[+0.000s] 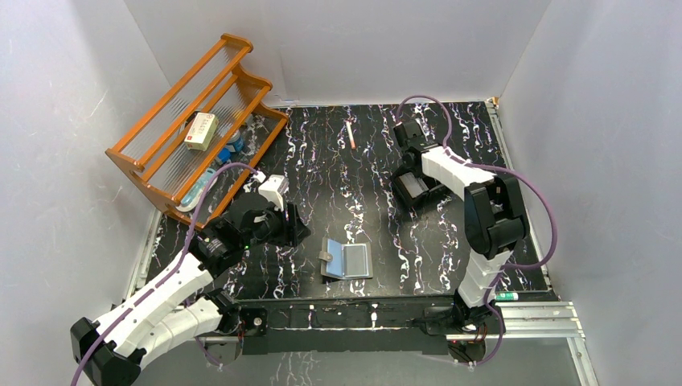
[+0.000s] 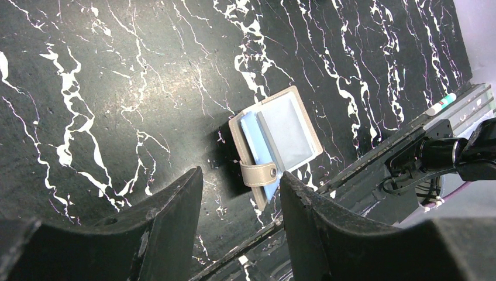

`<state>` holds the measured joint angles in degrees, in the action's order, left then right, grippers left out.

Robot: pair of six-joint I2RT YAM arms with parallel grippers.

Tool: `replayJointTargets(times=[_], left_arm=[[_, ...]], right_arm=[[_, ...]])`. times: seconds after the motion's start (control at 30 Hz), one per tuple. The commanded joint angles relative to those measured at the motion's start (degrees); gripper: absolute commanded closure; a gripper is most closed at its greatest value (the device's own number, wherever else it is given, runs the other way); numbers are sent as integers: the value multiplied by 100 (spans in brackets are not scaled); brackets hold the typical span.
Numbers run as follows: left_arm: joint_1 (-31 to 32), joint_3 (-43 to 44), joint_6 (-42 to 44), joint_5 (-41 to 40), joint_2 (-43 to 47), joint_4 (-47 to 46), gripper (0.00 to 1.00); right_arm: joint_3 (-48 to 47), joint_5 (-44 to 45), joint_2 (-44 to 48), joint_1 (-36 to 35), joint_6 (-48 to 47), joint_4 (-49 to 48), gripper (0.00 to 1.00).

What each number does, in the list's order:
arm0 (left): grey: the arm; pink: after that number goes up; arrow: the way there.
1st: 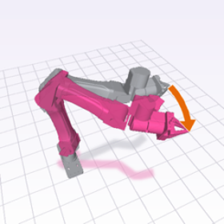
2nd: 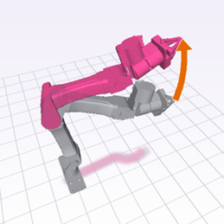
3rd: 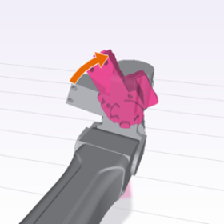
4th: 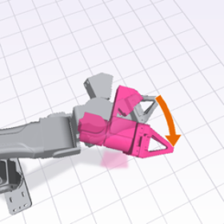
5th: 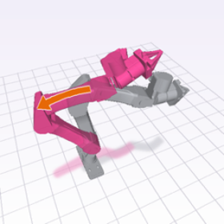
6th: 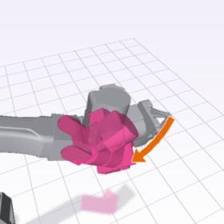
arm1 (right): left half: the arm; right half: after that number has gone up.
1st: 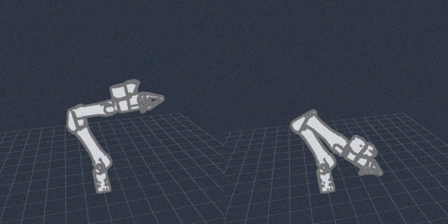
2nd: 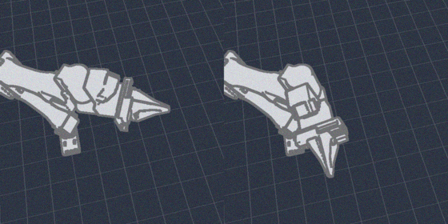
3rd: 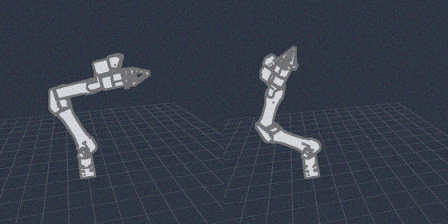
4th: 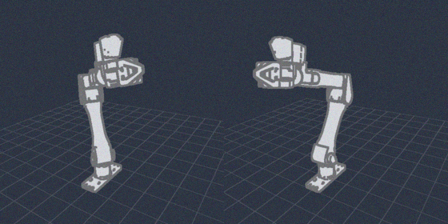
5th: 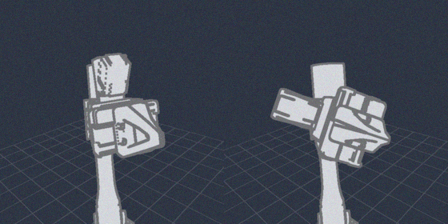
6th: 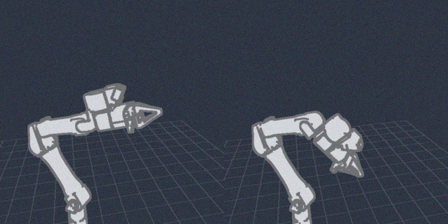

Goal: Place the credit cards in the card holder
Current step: Pick up the credit card from the storage box.

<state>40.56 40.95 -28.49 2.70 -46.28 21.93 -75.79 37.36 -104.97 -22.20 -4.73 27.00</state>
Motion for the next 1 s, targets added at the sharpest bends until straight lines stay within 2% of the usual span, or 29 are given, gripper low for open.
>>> replayJointTargets(times=[0.0,0.27,0.47,0.57,0.77,0.83,0.97], left_arm=[[-29,9,67,-74,82,58,50],[-31,-61,-331,-6,-70,16,50],[-30,-25,-579,169,-295,-3,50],[-28,-23,-712,435,-445,-106,50],[-30,-247,-1004,1178,-879,-653,44],[-30,-397,-1118,1449,-1201,-917,39],[-30,-653,-1249,1688,-1741,-1234,39]], right_arm=[[-466,-280,429,-24,408,485,89],[-904,-696,792,-209,1089,1428,100],[-1009,-1135,1277,-465,1781,1716,100],[-878,-1787,1635,-531,2128,1666,100],[374,-4039,2731,-534,2831,506,100],[1224,-4836,3270,-552,3247,-286,100],[2512,-5859,3900,-596,4263,-1550,100]])
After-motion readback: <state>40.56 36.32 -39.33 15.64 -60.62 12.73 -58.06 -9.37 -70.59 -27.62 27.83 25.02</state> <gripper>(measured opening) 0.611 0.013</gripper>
